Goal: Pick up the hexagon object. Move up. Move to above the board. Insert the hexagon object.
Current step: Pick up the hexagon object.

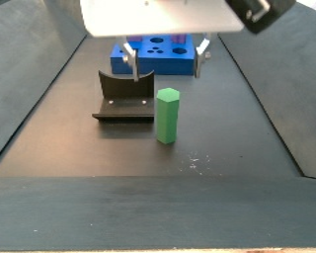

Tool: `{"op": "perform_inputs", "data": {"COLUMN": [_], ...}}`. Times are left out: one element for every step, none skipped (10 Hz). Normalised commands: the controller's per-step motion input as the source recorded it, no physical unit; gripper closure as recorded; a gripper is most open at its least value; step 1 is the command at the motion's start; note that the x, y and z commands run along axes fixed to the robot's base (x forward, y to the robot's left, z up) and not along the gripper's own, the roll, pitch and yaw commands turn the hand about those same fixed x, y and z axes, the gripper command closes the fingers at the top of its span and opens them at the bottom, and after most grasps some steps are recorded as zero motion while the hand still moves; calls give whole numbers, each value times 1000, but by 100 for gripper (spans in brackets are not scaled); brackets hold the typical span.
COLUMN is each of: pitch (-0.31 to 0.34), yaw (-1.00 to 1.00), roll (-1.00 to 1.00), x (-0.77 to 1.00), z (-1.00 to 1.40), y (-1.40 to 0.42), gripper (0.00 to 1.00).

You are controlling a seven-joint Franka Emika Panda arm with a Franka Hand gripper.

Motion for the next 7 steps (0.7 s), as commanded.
{"op": "perform_inputs", "data": {"pitch": [0,0,21,30,24,0,0], "yaw": [-11,-51,-103,-160,-200,-183,-29], "roll": [-176,-167,-181,-227,-267,-277,-113], "x": [0,0,0,26,26,0,0], "z": [-571,-626,-709,-680,-574,-477,-137], "y": [89,86,129,129,123,103,0], "gripper": [0,0,0,0,0,0,0]}}
